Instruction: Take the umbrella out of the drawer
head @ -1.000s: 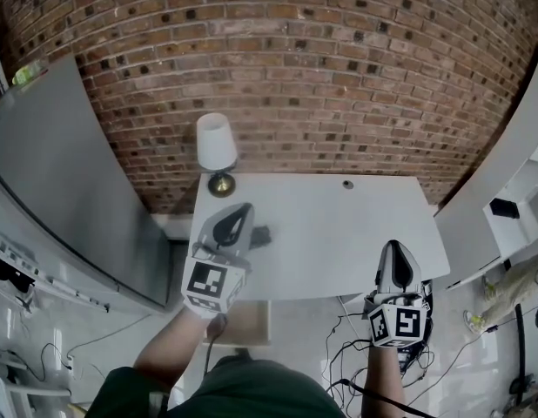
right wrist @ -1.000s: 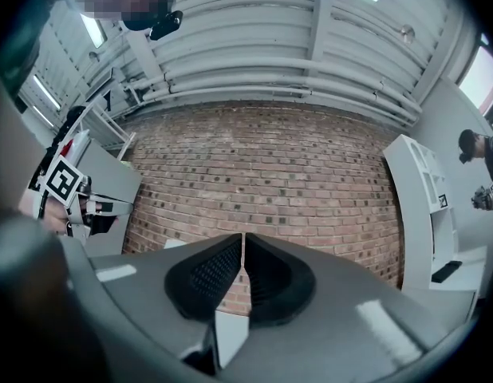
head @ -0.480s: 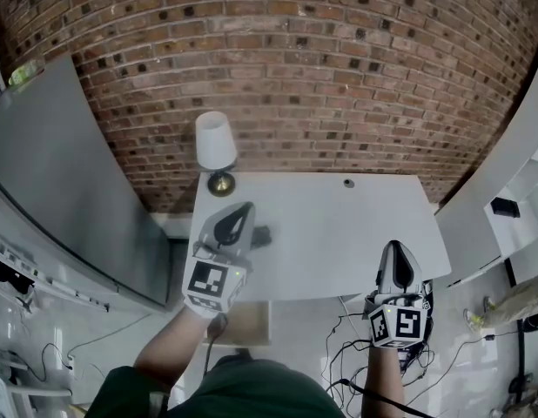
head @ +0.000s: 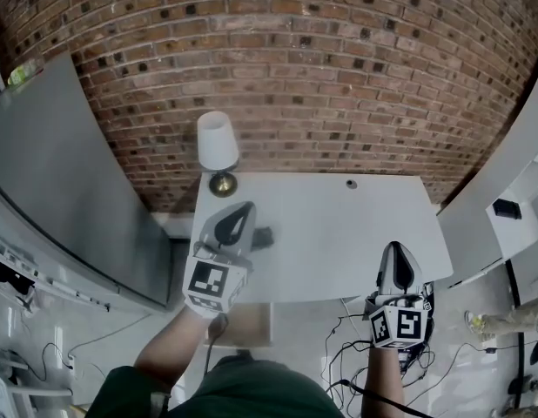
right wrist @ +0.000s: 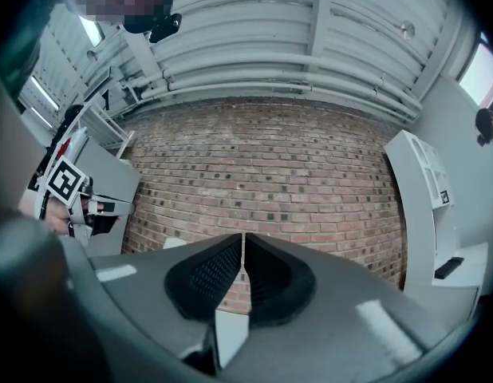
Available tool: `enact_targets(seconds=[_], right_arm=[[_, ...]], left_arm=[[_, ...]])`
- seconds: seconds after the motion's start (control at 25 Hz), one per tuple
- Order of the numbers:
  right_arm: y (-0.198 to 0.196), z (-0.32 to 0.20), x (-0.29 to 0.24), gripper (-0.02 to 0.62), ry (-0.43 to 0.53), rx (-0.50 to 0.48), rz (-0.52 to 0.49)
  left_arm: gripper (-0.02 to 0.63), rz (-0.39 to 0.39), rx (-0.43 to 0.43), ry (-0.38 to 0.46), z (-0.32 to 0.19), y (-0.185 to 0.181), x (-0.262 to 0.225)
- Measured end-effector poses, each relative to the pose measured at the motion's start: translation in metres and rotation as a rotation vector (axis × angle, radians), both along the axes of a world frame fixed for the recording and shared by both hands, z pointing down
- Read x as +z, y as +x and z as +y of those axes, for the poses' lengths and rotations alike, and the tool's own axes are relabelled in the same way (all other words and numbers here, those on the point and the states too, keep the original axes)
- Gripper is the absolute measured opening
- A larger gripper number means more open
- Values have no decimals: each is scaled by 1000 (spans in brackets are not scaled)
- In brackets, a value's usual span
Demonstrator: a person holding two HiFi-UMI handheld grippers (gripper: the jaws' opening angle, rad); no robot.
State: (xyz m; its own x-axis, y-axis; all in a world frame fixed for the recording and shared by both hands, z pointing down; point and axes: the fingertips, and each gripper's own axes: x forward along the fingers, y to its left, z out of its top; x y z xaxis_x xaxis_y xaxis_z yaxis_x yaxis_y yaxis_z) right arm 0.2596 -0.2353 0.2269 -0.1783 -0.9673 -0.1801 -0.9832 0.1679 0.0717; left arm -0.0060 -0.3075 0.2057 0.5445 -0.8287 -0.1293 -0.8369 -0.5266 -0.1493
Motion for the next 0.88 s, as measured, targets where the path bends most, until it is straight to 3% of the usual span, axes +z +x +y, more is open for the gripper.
enact_targets(seconds=[0.88], right_arm=[[-8, -25, 8, 8, -20, 3, 18]], left_arm=[[-2, 14, 4, -20, -29, -7, 11]])
